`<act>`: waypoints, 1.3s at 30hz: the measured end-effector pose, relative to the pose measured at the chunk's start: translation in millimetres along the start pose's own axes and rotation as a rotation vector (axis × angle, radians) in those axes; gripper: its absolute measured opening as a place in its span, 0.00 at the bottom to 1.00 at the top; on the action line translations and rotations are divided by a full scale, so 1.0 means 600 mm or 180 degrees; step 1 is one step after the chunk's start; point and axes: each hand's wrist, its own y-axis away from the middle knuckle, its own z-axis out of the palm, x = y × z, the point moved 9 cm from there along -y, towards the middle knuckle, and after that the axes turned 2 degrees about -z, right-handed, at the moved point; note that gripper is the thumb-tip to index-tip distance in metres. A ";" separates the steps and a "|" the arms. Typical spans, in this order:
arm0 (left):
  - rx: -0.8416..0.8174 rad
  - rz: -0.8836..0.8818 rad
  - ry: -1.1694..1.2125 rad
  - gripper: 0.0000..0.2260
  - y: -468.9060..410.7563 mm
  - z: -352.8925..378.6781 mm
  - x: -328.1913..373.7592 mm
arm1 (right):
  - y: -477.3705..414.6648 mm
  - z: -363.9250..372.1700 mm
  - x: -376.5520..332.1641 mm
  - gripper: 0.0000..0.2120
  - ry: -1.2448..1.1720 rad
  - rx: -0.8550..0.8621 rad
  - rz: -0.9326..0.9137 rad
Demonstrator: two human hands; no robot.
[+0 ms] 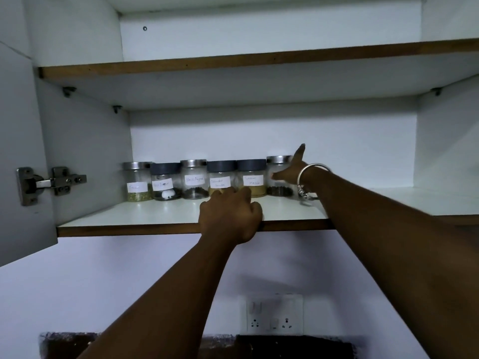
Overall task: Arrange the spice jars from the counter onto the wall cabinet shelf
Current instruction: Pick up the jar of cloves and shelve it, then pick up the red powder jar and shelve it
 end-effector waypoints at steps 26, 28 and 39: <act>-0.0350 -0.0445 0.3540 0.07 0.382 0.034 0.029 | 0.567 0.184 0.111 0.14 -0.1424 0.0260 -0.1188; -0.1027 -0.0949 0.3367 0.07 0.496 0.138 0.008 | 0.597 0.270 0.220 0.15 -0.1321 0.0117 -0.0708; -0.2902 -0.2156 0.2800 0.07 0.888 0.343 -0.043 | 0.765 0.558 0.635 0.41 0.1557 -0.2500 0.0727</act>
